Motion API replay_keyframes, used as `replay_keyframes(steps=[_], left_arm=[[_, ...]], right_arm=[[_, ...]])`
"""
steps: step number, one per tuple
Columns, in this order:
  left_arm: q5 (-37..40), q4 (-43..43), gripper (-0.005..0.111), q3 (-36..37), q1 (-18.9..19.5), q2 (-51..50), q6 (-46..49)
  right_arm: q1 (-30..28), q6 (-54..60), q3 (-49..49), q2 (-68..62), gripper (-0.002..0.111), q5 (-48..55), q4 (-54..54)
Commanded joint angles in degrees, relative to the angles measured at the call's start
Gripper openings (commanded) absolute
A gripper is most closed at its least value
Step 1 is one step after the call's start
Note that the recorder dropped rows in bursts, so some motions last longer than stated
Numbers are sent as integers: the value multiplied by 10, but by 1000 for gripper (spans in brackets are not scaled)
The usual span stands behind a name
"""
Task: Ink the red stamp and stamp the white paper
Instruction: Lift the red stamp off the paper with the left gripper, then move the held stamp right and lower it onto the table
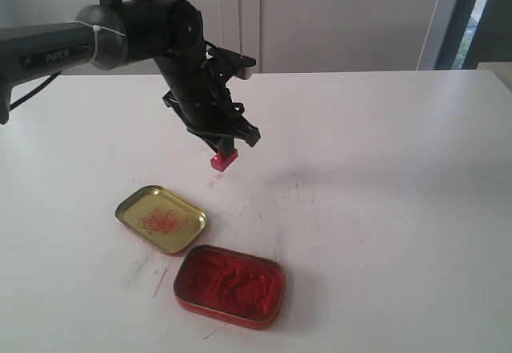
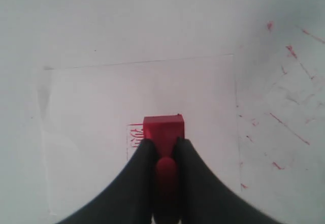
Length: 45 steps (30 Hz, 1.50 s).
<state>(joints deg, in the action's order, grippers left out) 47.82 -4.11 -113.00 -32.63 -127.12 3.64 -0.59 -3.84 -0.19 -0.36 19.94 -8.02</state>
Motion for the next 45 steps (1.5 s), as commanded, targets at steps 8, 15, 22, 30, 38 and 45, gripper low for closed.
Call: replay_keyframes(steps=[8,15,22,30,38,45], left_arm=[[23,-187,0,3,0,8,134],[57,-280,0,3,1,8,187],[114,-370,0,3,16,8,235],[154,-436,0,3,19,7,276],[178,-443,0,17,12,-26,281],[177,-455,0,19,-7,-65,281]], right_arm=[[1,1,2,4,0,-3,-5],[1,1,2,4,0,-3,-5],[1,1,2,4,0,-3,-5],[1,1,2,4,0,-3,-5],[1,1,2,4,0,-3,-5],[1,1,2,4,0,-3,-5]])
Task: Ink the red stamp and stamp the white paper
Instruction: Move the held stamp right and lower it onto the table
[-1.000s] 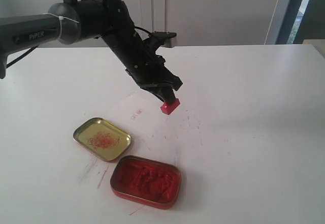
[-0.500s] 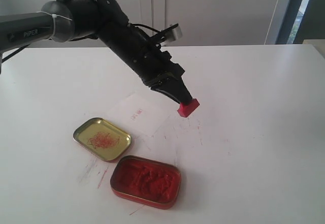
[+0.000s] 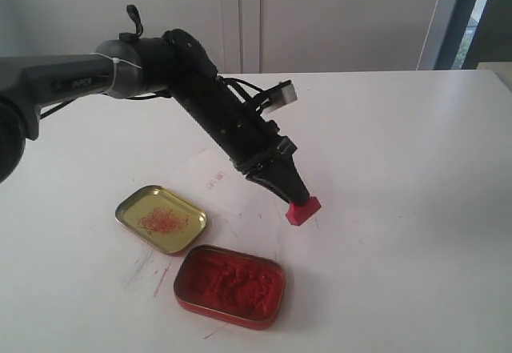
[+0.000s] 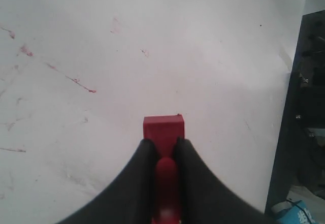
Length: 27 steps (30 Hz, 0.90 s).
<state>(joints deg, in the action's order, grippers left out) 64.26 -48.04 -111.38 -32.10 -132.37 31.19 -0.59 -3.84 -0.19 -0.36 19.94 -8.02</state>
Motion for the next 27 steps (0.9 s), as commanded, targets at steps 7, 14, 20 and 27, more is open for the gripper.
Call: replay_keyframes(steps=[7,14,20,27], left_arm=[[-17,-16,0,2,-20,-30,5],[-18,-16,0,4,-20,-56,-6],[-20,-12,0,4,-20,-63,-9],[-28,-11,0,4,-20,-63,-20]], right_arm=[[1,1,2,4,0,-3,-5],[1,1,2,4,0,-3,-5],[1,1,2,4,0,-3,-5],[1,1,2,4,0,-3,-5]])
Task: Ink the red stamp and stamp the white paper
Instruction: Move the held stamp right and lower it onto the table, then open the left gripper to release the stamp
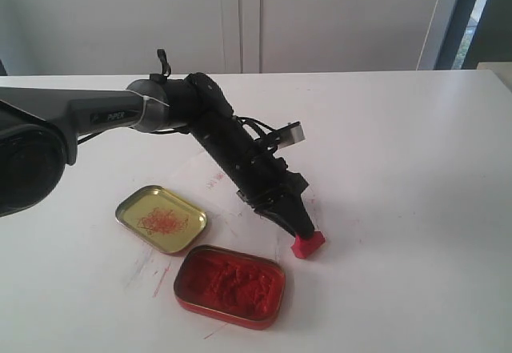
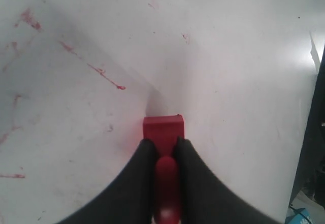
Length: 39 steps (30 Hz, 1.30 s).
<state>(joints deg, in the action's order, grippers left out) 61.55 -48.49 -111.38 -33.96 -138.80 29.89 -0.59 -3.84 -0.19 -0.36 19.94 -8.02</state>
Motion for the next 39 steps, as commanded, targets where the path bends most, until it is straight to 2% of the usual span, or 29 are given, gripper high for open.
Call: replay_keyframes(steps=[1,5,11,14,34,36,39], left_arm=[[-4,-5,0,4,-2,2,-10],[-5,-2,8,4,-2,2,-16],[-5,-2,37,4,1,2,-16],[1,2,42,0,2,2,-15],[29,41,43,-14,65,58,-17],[32,43,40,-14,67,65,-32],[36,46,28,-14,70,73,-53]], right_arm=[[1,1,2,4,0,-3,-5],[1,1,2,4,0,-3,-5],[1,1,2,4,0,-3,-5],[1,1,2,4,0,-3,-5],[1,1,2,4,0,-3,-5],[1,1,2,4,0,-3,-5],[1,1,2,4,0,-3,-5]])
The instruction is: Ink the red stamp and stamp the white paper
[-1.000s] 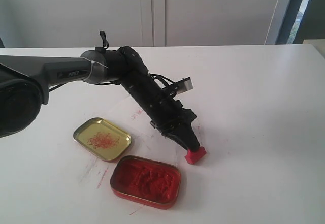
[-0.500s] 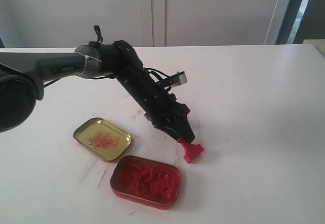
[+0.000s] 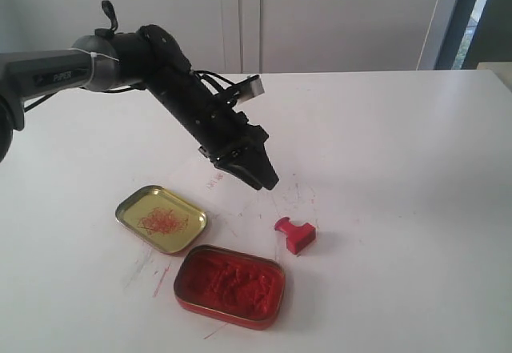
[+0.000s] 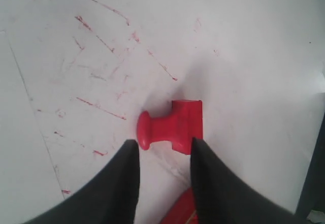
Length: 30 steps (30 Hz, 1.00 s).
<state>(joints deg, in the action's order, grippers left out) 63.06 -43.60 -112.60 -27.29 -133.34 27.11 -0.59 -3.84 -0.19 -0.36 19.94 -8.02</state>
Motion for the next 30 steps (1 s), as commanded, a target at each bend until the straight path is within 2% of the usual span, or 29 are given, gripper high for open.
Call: replay_keyframes(steps=[1,5,16,23,30], left_arm=[[22,2,22,-2,3,20,-32],[35,3,0,-1,4,20,-36],[46,24,0,-1,4,23,-105],[41,99,0,-1,5,53,-147],[17,227,0,-1,5,98,-237]], right_arm=[[1,1,2,4,0,-3,-5],[1,1,2,4,0,-3,-5],[1,1,2,4,0,-3,-5],[1,1,2,4,0,-3,-5],[1,1,2,4,0,-3,-5]])
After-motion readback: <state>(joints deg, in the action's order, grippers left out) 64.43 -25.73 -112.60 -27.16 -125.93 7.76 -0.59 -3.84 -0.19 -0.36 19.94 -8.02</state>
